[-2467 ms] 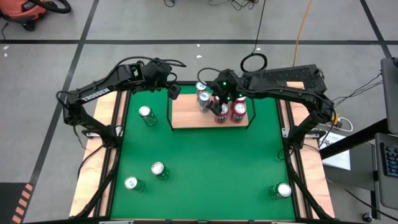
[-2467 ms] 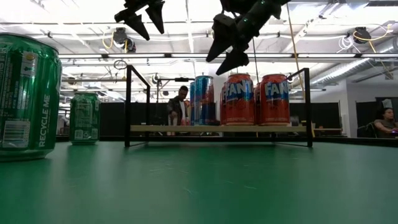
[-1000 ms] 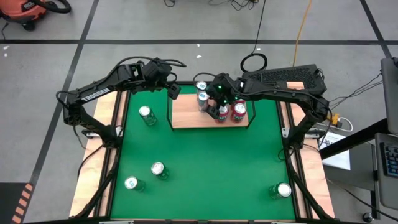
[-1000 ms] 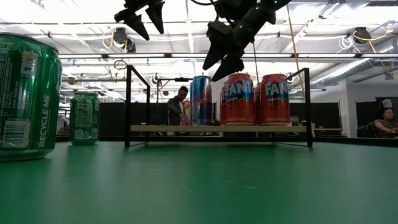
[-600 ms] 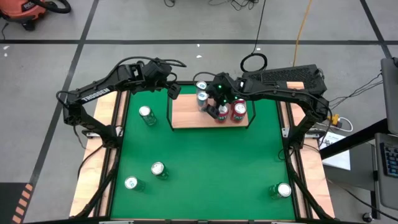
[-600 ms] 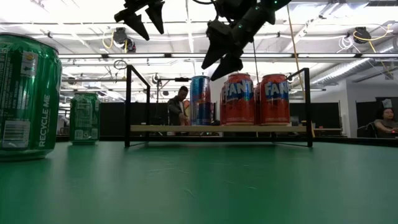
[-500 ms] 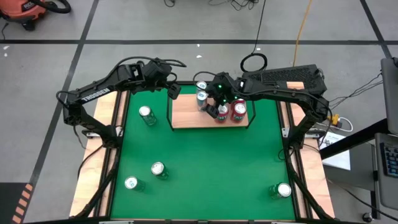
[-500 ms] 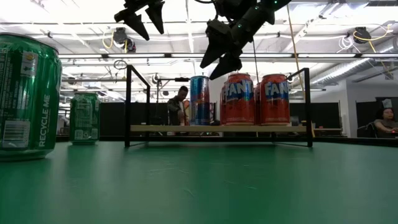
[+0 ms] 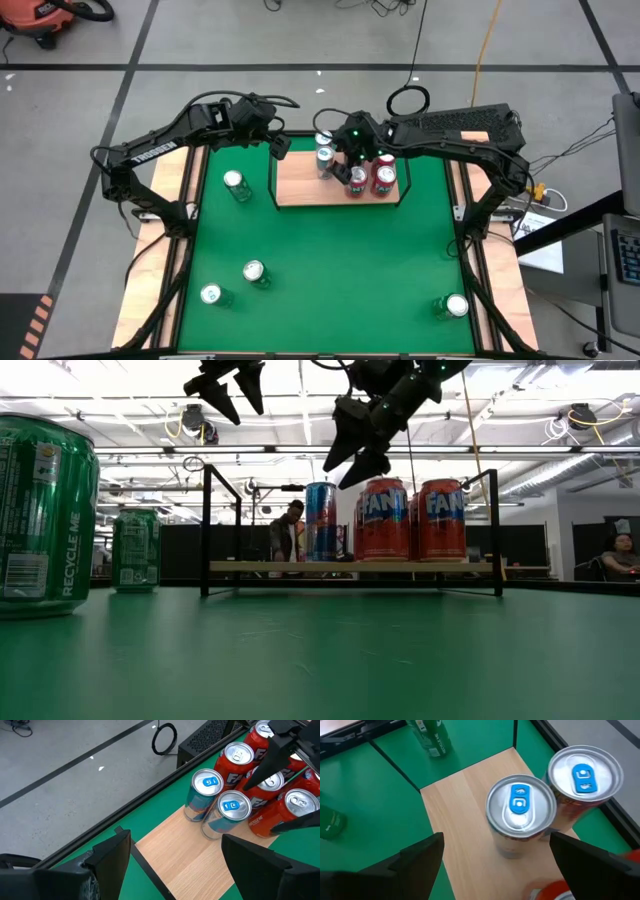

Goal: Place canned beverage on shelf
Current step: Put the blue soda can on the shelf aligned with the other blue soda can on the shelf

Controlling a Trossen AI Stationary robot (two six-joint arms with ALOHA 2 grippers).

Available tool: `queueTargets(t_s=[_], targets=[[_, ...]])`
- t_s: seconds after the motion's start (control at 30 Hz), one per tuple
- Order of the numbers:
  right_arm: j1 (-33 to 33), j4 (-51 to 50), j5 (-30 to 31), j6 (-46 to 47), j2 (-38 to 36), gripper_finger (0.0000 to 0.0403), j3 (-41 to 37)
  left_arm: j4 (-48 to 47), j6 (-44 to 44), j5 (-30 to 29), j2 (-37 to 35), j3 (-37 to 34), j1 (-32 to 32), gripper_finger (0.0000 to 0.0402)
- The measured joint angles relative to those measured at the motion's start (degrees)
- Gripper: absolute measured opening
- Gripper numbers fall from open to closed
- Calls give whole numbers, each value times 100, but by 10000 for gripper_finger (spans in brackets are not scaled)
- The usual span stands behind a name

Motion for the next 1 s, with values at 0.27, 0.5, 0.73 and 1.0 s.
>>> queueTargets(t_s=[0.27,0.5,0.73,1.0], targets=[[81,-106,-24,60,0,353,0,-2,-2,1,0,0,0,310],[146,-108,-32,66,0,353,0,0,2,2,0,0,0,310],[147,-8,-26,67,0,353,0,0,2,2,0,0,0,310],[147,-5,-26,54,0,353,0,0,4,2,0,0,0,310]])
